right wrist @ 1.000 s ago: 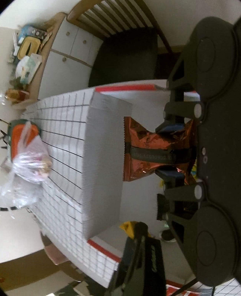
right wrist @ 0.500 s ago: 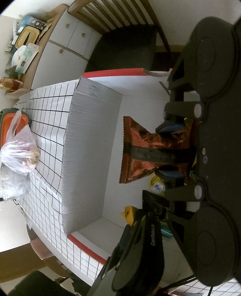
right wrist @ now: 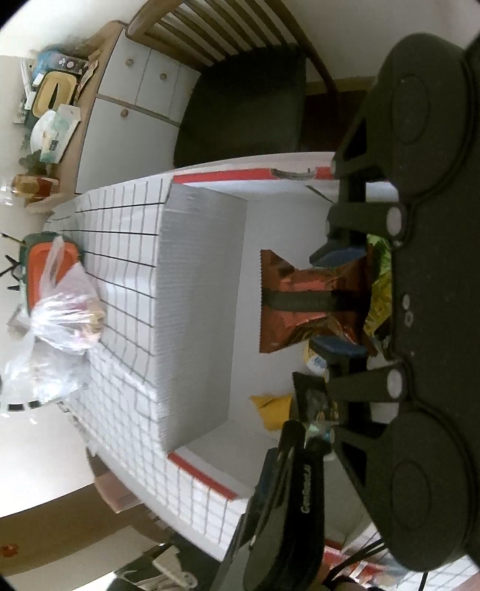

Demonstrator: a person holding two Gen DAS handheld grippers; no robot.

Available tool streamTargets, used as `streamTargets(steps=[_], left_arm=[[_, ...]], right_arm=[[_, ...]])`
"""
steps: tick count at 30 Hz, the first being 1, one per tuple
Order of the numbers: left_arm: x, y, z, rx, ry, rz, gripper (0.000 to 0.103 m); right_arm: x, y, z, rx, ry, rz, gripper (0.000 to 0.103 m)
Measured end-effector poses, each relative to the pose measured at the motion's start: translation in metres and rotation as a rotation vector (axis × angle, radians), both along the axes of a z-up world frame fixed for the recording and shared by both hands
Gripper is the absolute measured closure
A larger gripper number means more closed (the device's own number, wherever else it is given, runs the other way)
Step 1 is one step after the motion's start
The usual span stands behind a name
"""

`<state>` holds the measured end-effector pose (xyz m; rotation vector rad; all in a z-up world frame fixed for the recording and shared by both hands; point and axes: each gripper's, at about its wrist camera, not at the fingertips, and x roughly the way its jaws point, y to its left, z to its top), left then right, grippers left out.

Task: Organize snacks
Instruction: 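Open both tools to drop the packet and bag into the box, then move both tools back to the red chip bag on the table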

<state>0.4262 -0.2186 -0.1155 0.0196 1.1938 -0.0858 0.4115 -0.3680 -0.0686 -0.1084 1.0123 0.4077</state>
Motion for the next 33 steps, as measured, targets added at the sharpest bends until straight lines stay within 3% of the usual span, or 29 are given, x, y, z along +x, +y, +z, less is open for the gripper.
streamTargets(steps=[9,11,13,16,18,23,30,33], left_arm=[[-0.032,0.006,0.034,-0.034,-0.116,0.009,0.075],[-0.039,0.008,0.040,-0.041,-0.139,0.012,0.075],[-0.048,0.010,0.047,-0.053,-0.164,0.010,0.075],[-0.060,0.013,0.055,-0.062,-0.198,0.013,0.065],[-0.069,0.015,0.061,-0.065,-0.230,0.019,0.046],[-0.089,0.023,0.074,-0.080,-0.279,0.033,0.044],[-0.125,0.038,0.090,-0.085,-0.346,0.043,0.035],[-0.139,0.048,0.091,-0.089,-0.355,0.056,0.033]], right_arm=[[-0.026,-0.007,0.033,0.089,-0.071,0.007,0.059],[-0.033,-0.007,0.040,0.103,-0.089,0.011,0.056],[-0.040,-0.006,0.047,0.118,-0.108,0.016,0.046],[-0.049,-0.005,0.055,0.136,-0.132,0.024,0.036],[-0.054,-0.005,0.059,0.145,-0.144,0.028,0.032],[-0.070,-0.003,0.071,0.171,-0.174,0.048,0.020],[-0.093,0.006,0.082,0.212,-0.205,0.081,0.017],[-0.105,0.013,0.084,0.215,-0.219,0.089,0.007]])
